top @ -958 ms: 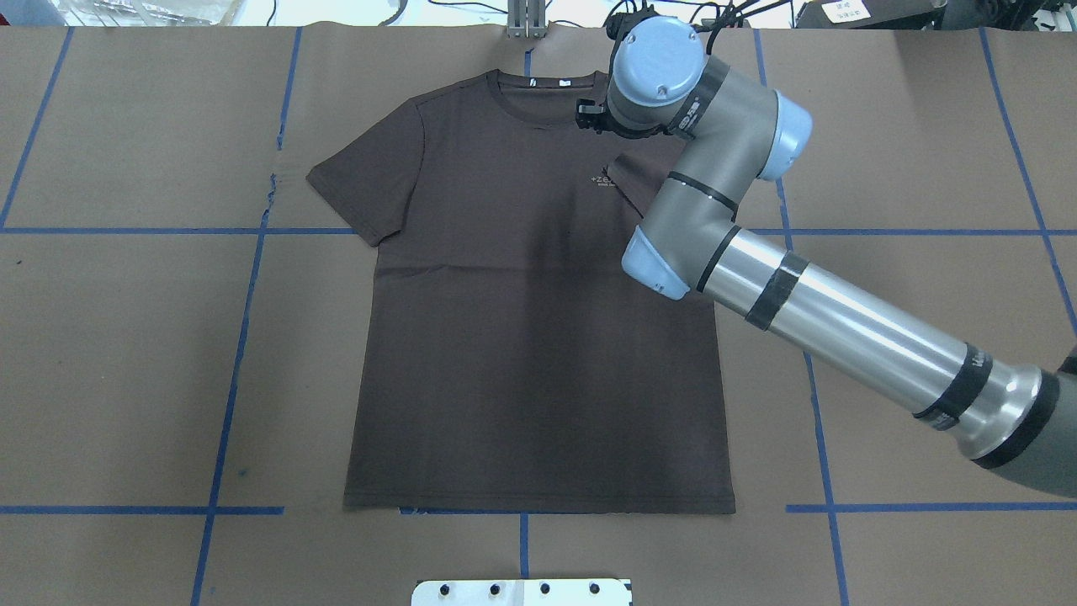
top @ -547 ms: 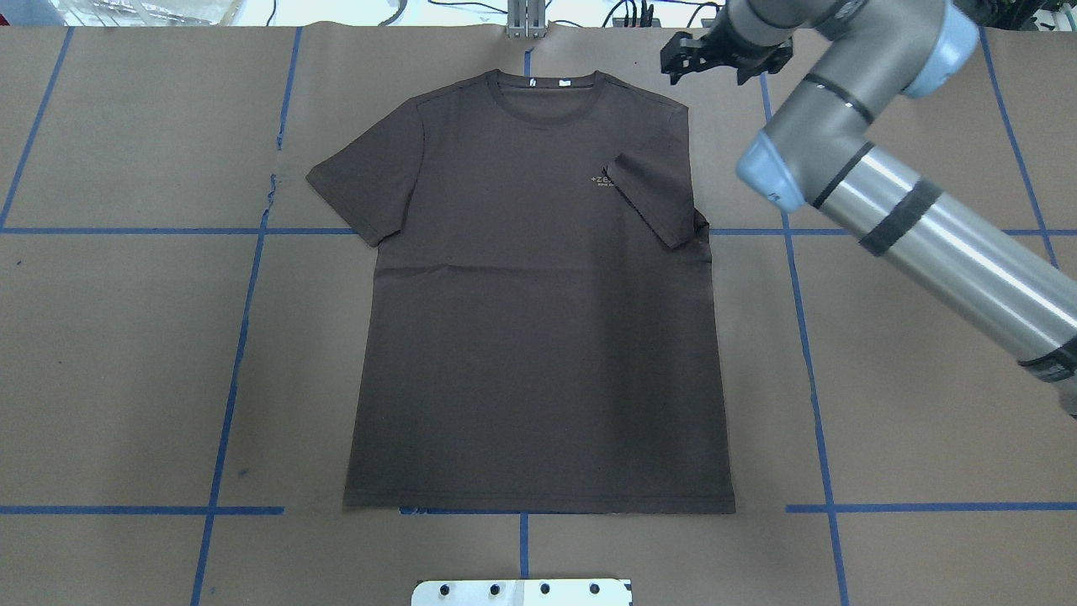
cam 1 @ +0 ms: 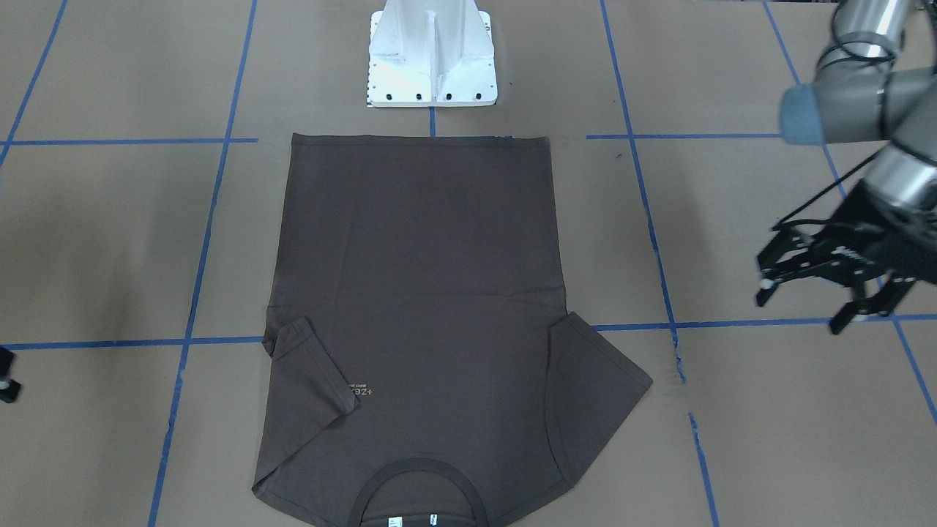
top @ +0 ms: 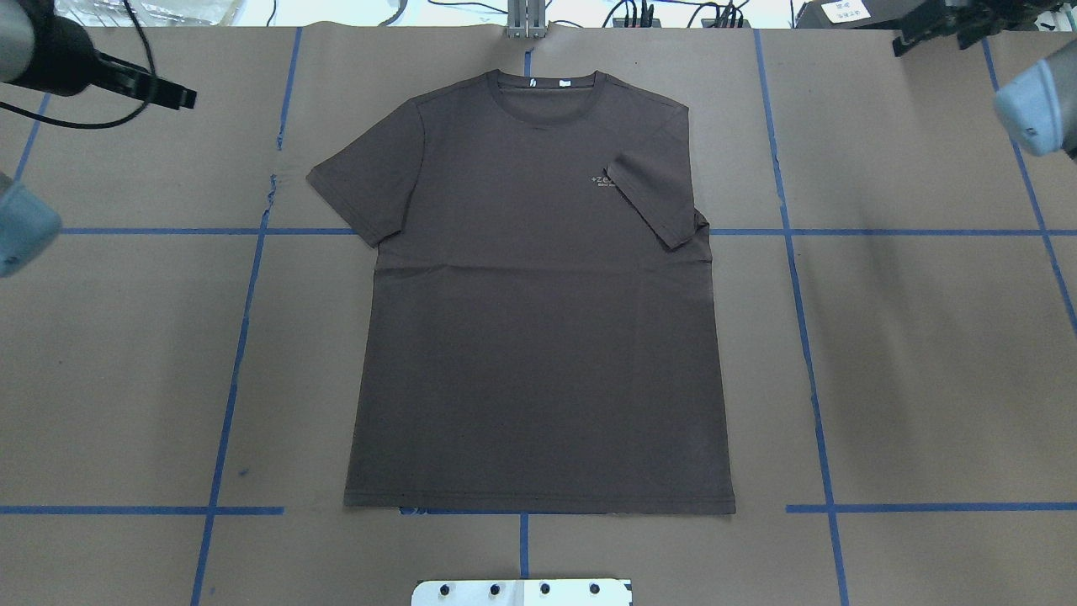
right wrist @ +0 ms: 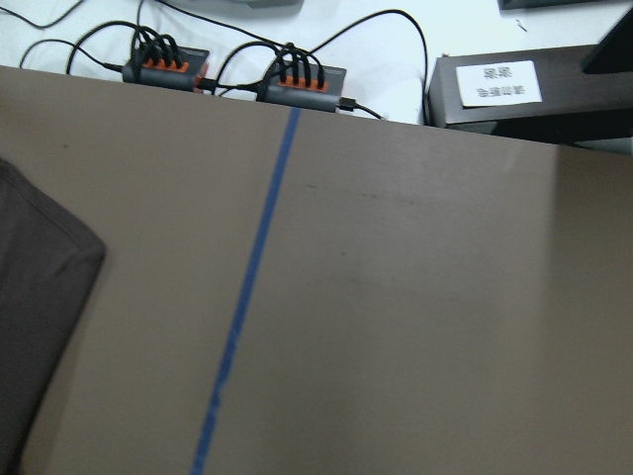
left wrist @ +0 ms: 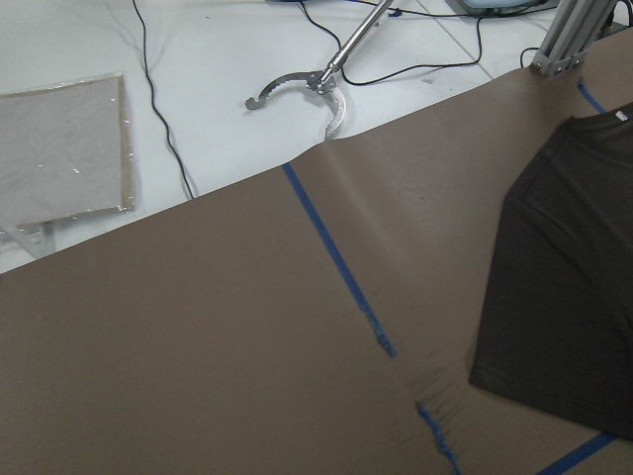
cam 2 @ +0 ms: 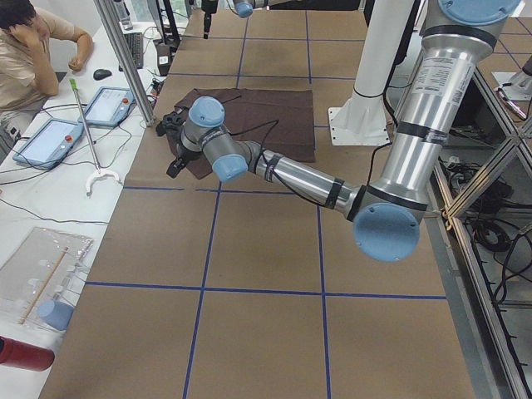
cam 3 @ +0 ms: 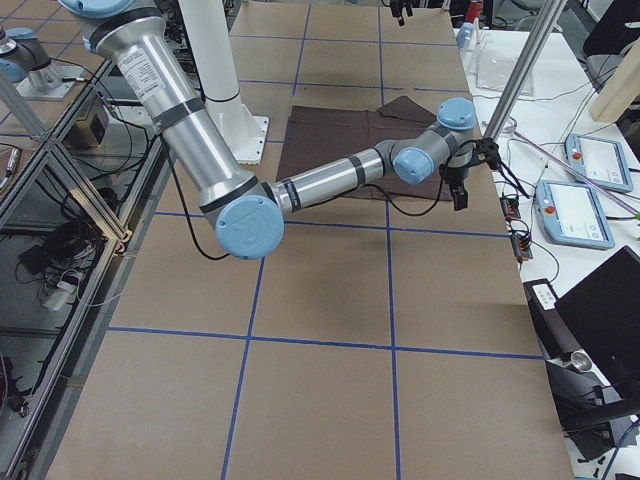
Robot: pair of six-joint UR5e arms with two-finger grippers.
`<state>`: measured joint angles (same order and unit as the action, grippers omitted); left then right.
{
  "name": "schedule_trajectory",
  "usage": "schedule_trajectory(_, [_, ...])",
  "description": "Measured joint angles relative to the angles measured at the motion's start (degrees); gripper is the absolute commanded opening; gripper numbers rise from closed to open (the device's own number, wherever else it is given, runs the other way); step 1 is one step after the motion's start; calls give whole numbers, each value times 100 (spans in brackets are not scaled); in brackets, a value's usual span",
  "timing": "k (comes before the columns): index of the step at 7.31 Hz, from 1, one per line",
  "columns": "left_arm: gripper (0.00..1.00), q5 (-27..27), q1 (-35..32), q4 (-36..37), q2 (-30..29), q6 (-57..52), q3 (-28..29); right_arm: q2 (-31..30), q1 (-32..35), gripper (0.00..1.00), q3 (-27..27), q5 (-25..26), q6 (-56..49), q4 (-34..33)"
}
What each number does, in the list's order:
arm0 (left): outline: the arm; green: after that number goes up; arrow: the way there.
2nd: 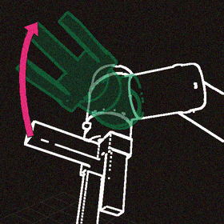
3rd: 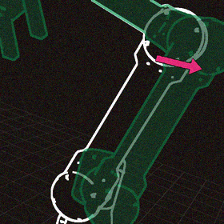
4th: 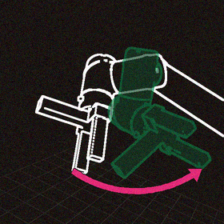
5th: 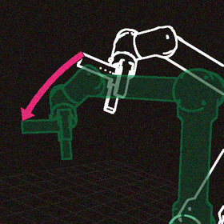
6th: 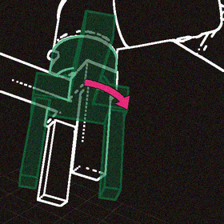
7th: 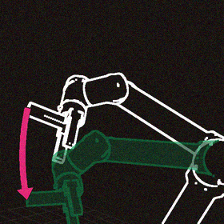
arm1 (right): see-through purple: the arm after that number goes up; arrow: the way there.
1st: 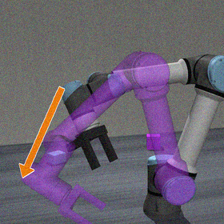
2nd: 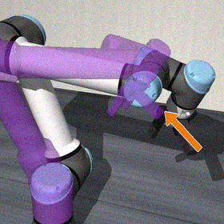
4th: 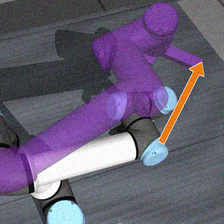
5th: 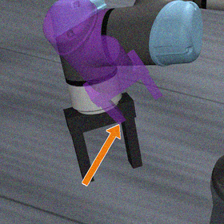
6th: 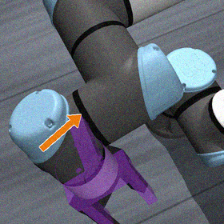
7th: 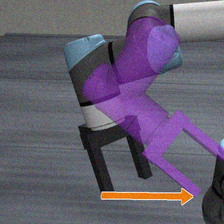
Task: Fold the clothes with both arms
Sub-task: 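Release the sleeve and raise the right gripper away while the left arm approaches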
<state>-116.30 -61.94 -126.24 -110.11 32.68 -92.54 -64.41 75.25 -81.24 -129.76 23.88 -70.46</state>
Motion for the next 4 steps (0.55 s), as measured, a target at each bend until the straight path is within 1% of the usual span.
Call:
schedule_trajectory(1, [67, 413, 314, -5, -99, 530, 107, -314, 158, 100, -52, -58, -485, 15])
schedule_trajectory(2, [67, 713, 527, -49, -188, 1143, 267, -567, 239, 100, -139, -93, -812, 32])
schedule_trajectory(3, [67, 942, 670, -247, -317, 1736, 557, -725, 272, 100, -252, -119, -954, 33])
schedule_trajectory(4, [67, 1121, 781, -607, -497, 2090, 1022, -799, 283, 100, -311, -131, -1006, 38])
